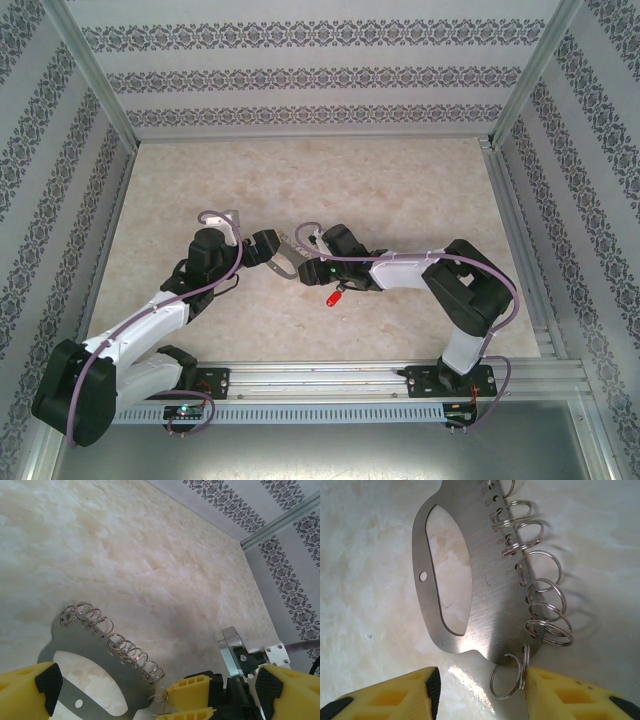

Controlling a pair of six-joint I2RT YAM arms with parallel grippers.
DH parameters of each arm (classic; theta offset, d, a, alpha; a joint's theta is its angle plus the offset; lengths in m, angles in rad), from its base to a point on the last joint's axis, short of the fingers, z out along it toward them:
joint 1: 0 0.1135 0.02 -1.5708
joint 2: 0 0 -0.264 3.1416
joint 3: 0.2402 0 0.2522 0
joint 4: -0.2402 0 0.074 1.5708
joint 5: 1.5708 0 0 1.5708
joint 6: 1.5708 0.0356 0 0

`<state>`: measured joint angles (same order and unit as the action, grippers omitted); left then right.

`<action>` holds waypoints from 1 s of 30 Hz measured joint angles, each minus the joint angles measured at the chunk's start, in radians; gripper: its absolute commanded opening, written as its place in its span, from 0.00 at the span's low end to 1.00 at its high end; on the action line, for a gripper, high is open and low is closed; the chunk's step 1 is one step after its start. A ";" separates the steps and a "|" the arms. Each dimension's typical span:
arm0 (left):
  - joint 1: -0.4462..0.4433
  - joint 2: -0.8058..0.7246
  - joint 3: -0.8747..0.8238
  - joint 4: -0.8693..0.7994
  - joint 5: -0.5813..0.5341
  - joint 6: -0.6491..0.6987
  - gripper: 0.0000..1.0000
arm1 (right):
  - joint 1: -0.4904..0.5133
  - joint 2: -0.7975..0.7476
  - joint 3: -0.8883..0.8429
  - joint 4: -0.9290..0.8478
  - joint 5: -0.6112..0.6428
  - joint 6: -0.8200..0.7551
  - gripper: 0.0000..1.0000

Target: Put the keys on the keyring

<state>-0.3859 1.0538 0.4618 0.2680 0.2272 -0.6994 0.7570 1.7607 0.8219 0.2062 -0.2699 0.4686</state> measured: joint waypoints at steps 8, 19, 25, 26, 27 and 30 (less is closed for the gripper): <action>0.000 0.000 0.000 0.000 0.000 0.000 1.00 | 0.000 0.000 -0.002 0.001 0.000 0.021 0.47; 0.000 0.000 0.000 0.000 0.001 0.000 1.00 | 0.000 -0.045 -0.080 0.023 0.029 0.177 0.45; 0.000 0.000 0.000 0.001 0.001 0.000 1.00 | 0.000 -0.085 -0.132 0.060 0.050 0.314 0.35; 0.000 0.000 0.000 0.001 0.001 0.000 1.00 | 0.000 -0.085 -0.132 0.069 0.052 0.332 0.35; 0.000 0.000 0.000 0.001 0.001 0.000 1.00 | 0.000 -0.084 -0.132 0.079 0.053 0.351 0.33; 0.000 0.000 0.000 0.001 0.002 0.000 1.00 | 0.000 -0.084 -0.132 0.100 0.053 0.392 0.30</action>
<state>-0.3859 1.0538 0.4618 0.2691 0.2287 -0.6991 0.7574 1.6764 0.6895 0.3065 -0.2169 0.8604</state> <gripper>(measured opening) 0.999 0.351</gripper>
